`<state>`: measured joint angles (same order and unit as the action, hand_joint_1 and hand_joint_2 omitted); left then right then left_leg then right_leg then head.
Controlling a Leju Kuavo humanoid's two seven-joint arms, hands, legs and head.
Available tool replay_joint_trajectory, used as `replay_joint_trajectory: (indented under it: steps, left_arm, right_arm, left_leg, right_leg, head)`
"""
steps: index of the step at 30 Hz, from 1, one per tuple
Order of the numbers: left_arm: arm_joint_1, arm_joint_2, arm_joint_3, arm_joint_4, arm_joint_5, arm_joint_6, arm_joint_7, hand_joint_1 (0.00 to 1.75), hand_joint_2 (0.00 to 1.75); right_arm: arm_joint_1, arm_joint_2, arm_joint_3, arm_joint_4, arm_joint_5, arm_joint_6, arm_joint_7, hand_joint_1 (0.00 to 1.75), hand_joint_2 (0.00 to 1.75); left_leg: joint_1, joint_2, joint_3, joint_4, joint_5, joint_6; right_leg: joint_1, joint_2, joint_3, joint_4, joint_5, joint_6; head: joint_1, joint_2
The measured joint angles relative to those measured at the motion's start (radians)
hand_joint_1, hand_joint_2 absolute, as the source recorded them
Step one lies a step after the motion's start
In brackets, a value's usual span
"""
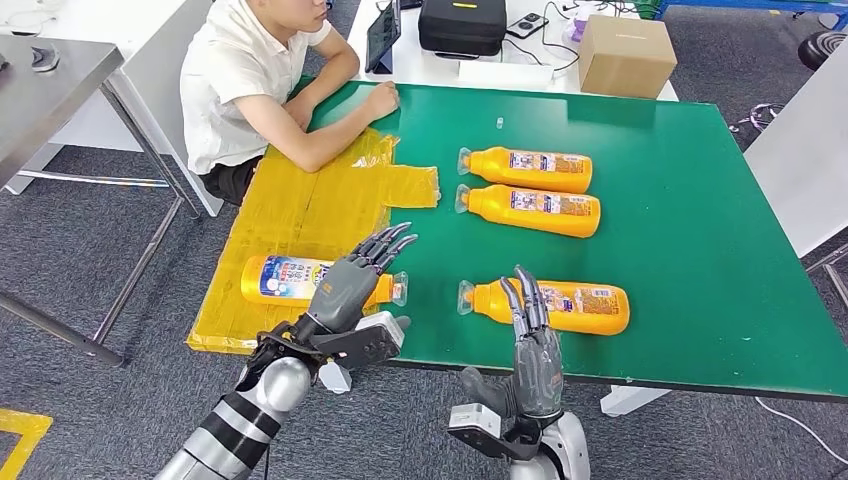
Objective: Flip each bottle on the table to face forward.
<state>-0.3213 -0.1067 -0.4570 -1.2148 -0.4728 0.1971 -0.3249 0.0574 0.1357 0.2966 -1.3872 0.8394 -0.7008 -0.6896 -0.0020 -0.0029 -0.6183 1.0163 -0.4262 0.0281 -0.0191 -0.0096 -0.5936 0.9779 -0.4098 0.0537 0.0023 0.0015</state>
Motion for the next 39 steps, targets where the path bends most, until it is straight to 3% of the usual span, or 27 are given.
replay_joint_trajectory:
  steps: [5,11,20,26,39]
  left_arm:
    - [0.096,-0.036,-0.055,-0.119,-0.061,0.212,-0.06,0.0,1.75]
    - [0.198,-0.062,-0.16,-0.185,-0.022,0.381,-0.112,0.0,1.75]
    - [0.239,-0.072,-0.171,-0.195,0.117,0.334,-0.127,0.0,1.75]
    - [0.246,-0.073,-0.171,-0.199,0.125,0.328,-0.128,0.0,1.75]
    - [0.246,-0.073,-0.173,-0.201,0.159,0.31,-0.133,0.0,1.75]
  right_arm:
    - [0.012,-0.017,-0.124,0.028,0.331,0.0,0.148,0.0,1.75]
    - [-0.002,-0.129,-0.189,0.082,0.441,0.0,0.327,0.0,1.75]
    - [-0.08,-0.245,-0.144,0.178,0.51,0.063,0.565,0.0,1.75]
    - [-0.118,-0.276,-0.118,0.227,0.509,0.07,0.577,0.0,1.75]
    - [-0.158,-0.288,-0.099,0.285,0.51,0.069,0.604,0.0,1.75]
  left_leg:
    - [0.0,-0.001,0.0,0.0,0.0,0.0]
    - [-0.003,0.0,-0.001,0.0,-0.001,0.002]
    - [-0.002,0.0,0.0,0.0,0.0,0.002]
    - [-0.003,0.0,0.0,0.0,0.0,0.002]
    - [-0.002,0.0,0.0,0.0,0.0,0.002]
  right_leg:
    - [0.0,-0.001,0.0,0.0,0.0,0.0]
    - [-0.002,-0.001,0.0,-0.001,0.0,0.001]
    - [-0.001,-0.001,0.001,-0.001,0.0,0.001]
    - [-0.002,-0.001,0.001,0.0,0.0,0.001]
    - [-0.002,-0.001,0.001,0.0,0.001,0.001]
  head:
    - [0.0,0.0]
    - [0.0,0.0]
    - [0.0,0.0]
    - [0.0,0.0]
    - [-0.001,0.0]
